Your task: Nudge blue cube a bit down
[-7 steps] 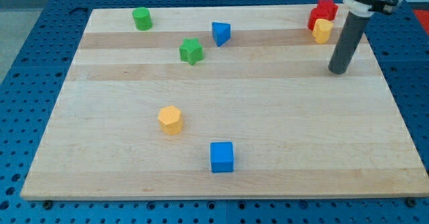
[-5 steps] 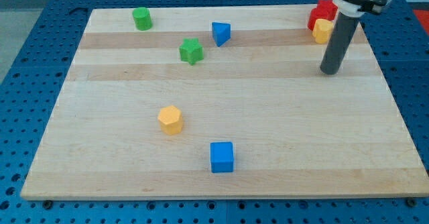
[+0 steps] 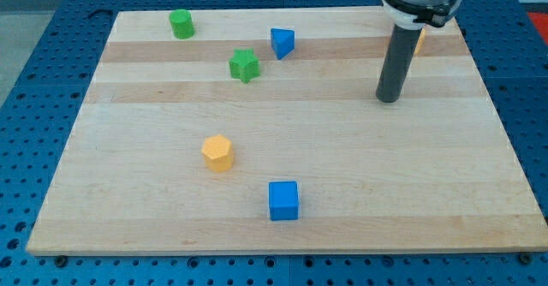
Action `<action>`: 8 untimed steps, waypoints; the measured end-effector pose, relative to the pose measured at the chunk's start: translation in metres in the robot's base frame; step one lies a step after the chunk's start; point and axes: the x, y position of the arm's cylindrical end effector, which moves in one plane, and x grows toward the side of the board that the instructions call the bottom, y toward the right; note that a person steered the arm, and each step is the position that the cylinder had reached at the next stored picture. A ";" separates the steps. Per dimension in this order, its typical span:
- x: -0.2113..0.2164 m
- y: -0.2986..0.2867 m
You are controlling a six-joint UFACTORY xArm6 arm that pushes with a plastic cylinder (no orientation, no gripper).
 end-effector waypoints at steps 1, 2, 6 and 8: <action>0.005 -0.006; 0.013 -0.015; 0.036 -0.030; 0.057 -0.030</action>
